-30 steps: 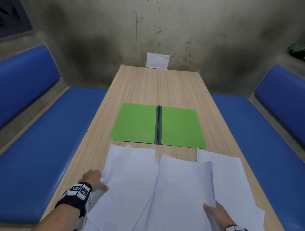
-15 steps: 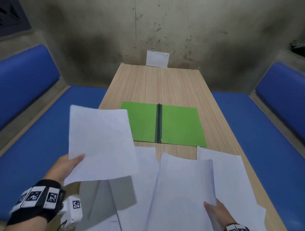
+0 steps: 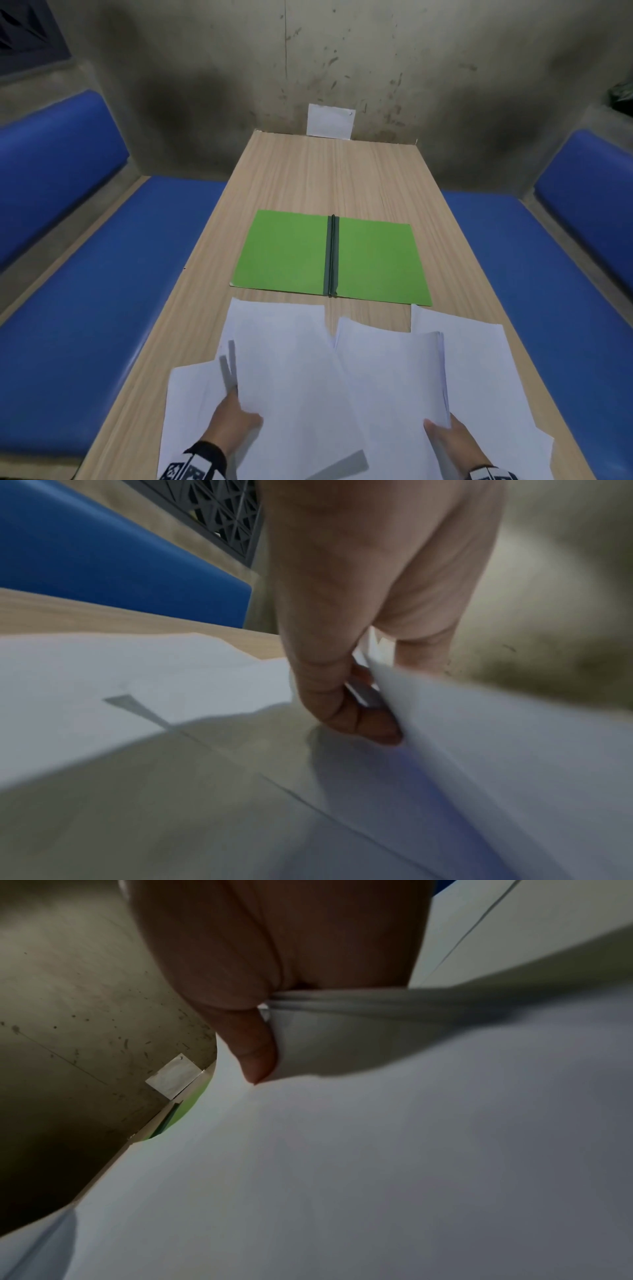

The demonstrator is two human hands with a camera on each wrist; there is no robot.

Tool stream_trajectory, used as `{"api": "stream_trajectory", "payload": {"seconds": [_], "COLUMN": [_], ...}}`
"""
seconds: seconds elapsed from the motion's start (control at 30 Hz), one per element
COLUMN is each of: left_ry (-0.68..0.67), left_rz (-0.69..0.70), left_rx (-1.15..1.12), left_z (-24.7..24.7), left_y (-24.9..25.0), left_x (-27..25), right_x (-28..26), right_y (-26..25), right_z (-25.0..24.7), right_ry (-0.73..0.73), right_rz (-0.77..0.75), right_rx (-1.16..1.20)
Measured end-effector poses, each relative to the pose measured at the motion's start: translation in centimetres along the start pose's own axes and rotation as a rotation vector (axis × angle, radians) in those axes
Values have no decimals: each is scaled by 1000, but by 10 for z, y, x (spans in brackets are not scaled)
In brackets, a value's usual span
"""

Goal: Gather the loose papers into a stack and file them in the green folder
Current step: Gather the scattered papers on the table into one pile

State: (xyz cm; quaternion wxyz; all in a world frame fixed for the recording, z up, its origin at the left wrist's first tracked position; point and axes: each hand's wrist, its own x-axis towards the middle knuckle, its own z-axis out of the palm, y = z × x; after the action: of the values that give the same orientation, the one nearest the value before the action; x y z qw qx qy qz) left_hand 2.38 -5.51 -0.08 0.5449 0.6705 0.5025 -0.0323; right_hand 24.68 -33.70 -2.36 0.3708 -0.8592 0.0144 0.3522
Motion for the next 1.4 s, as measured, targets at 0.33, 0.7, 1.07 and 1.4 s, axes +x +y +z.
{"api": "stream_trajectory", "payload": {"seconds": [0.33, 0.7, 1.07, 1.4], "left_ry": [219, 213, 142, 206], "left_rz": [-78, 18, -40, -35], "left_rx": [24, 27, -86, 102], "left_z": [-54, -63, -107, -71], "left_y": [14, 9, -33, -24], "left_x": [29, 44, -2, -5], "right_x": [-4, -7, -6, -12], "right_y": [-3, -6, -4, -8], "right_z": [0, 0, 0, 1], "right_ry": [5, -2, -16, -4], "right_rz": [4, 3, -2, 8], "right_rx": [13, -16, -24, -9]}}
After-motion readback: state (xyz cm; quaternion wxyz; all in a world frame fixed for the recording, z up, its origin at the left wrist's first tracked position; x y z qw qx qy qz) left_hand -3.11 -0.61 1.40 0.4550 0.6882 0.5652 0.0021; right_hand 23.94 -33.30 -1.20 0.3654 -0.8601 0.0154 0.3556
